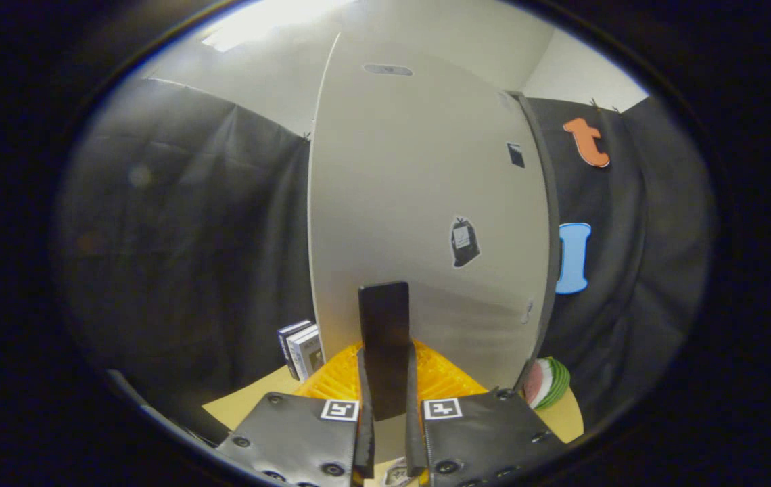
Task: Open the shoe cabinet door, grab the shoes and put them into the shoe cabinet, then close the shoe cabinet door.
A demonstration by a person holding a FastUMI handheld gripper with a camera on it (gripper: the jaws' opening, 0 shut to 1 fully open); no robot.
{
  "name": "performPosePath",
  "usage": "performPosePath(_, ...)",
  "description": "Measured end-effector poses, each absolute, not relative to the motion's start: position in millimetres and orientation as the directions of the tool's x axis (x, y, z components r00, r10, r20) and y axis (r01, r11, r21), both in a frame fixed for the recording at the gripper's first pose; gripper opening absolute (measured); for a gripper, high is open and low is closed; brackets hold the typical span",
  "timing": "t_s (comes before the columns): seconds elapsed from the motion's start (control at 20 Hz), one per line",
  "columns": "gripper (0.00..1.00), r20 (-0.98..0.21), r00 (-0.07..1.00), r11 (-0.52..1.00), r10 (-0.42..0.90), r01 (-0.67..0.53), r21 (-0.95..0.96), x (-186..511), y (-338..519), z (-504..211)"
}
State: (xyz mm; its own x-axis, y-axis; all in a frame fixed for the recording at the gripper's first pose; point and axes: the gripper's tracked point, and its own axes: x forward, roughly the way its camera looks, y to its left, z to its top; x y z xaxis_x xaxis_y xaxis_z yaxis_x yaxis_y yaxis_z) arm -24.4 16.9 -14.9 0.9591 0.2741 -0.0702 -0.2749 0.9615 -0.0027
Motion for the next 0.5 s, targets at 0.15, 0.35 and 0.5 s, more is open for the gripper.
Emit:
performPosePath(0.15,0.20,-0.083,0.963,0.966,0.257,-0.258,-0.007,-50,-27,-14)
performPosePath(0.35,0.19,-0.086,0.976,0.980,0.199,-0.201,-0.013,-71,-81,-10)
performPosePath(0.5,0.18,-0.082,0.983,0.986,0.162,-0.164,-0.016,-78,-113,-4)
